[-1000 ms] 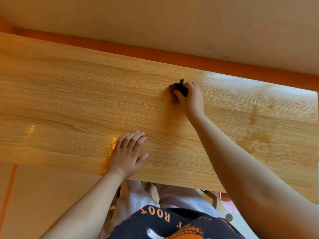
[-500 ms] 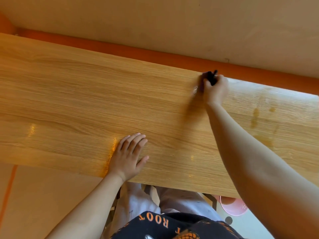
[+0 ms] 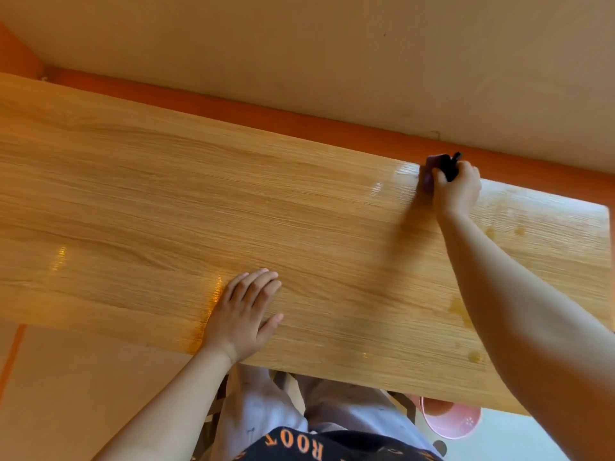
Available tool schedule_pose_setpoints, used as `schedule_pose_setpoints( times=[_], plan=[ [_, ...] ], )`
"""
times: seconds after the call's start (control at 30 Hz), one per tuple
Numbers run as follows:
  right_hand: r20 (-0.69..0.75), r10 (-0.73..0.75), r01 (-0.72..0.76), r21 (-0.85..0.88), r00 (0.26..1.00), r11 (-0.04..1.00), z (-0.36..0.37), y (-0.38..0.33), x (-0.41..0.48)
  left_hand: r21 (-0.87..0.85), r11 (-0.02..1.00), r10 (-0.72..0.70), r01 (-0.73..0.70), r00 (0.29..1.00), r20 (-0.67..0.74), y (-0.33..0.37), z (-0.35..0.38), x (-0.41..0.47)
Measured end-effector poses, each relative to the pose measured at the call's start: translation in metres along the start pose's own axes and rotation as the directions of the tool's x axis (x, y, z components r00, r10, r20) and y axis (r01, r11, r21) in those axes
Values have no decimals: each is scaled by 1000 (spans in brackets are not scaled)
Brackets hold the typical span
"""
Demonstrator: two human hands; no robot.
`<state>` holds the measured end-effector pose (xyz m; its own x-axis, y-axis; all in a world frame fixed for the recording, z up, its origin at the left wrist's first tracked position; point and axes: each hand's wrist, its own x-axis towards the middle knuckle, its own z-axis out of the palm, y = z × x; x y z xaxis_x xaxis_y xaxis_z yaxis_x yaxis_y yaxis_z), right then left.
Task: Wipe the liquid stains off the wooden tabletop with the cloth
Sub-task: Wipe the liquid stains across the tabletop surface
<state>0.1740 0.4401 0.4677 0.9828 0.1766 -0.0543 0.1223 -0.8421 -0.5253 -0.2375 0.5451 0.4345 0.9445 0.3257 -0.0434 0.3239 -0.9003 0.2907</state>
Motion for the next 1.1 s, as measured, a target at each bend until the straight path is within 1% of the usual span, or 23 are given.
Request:
schedule_pose_setpoints(
  times=[0.07,0.13,0.23,0.27,0.33,0.4,0.47,0.53,0.6,0.67,0.7,0.77,0.87,0.93,1.0,1.1],
  plan=[
    [-49,85,-86,-18,995,996,-15,21,9,-1,1000,-3,3,1000,7,0,0,0],
    [-79,129,-131,-22,988,991,-22,31,14,-2,1000,-3,3,1000,15,0,1,1],
    [-84,190,-191,-2,978,982,-20,18,9,-5,1000,-7,7,1000,23,-1,1,0],
    [-74,189,-188,19,979,982,-14,11,8,-8,1000,-9,9,1000,25,-1,1,0],
    [-23,127,-126,61,992,990,2,-6,-1,-13,1000,-13,13,999,30,-1,0,0],
    [60,-16,12,72,998,997,19,-30,-20,-14,1000,-12,13,999,32,0,-2,0],
    [154,-190,180,79,970,981,33,-52,-42,-13,1000,-12,12,1000,28,1,-2,-1],
    [232,-321,306,98,918,947,38,-64,-59,-29,999,-30,30,999,26,2,-2,-3],
    [280,-371,350,123,885,928,36,-58,-62,-81,992,-97,97,995,-3,10,-5,0],
    [288,-381,357,134,879,925,27,-42,-58,-144,975,-177,167,982,-59,30,-6,10],
    [283,-376,353,128,882,927,20,-33,-53,-176,967,-203,186,976,-81,43,-6,18],
    [258,-345,331,99,903,939,5,-12,-41,-222,958,-210,183,972,-103,71,-4,42],
    [210,-285,283,40,935,958,-25,25,-17,-266,944,-223,193,971,-88,104,5,79],
    [165,-232,238,-15,959,971,-47,52,3,-252,944,-236,213,969,-67,116,13,92],
    [123,-178,189,-85,976,978,-66,78,21,-193,958,-227,213,972,-55,119,20,95],
    [114,-134,151,-155,984,976,-85,105,41,-139,968,-219,209,974,-62,119,26,95]
  ],
)
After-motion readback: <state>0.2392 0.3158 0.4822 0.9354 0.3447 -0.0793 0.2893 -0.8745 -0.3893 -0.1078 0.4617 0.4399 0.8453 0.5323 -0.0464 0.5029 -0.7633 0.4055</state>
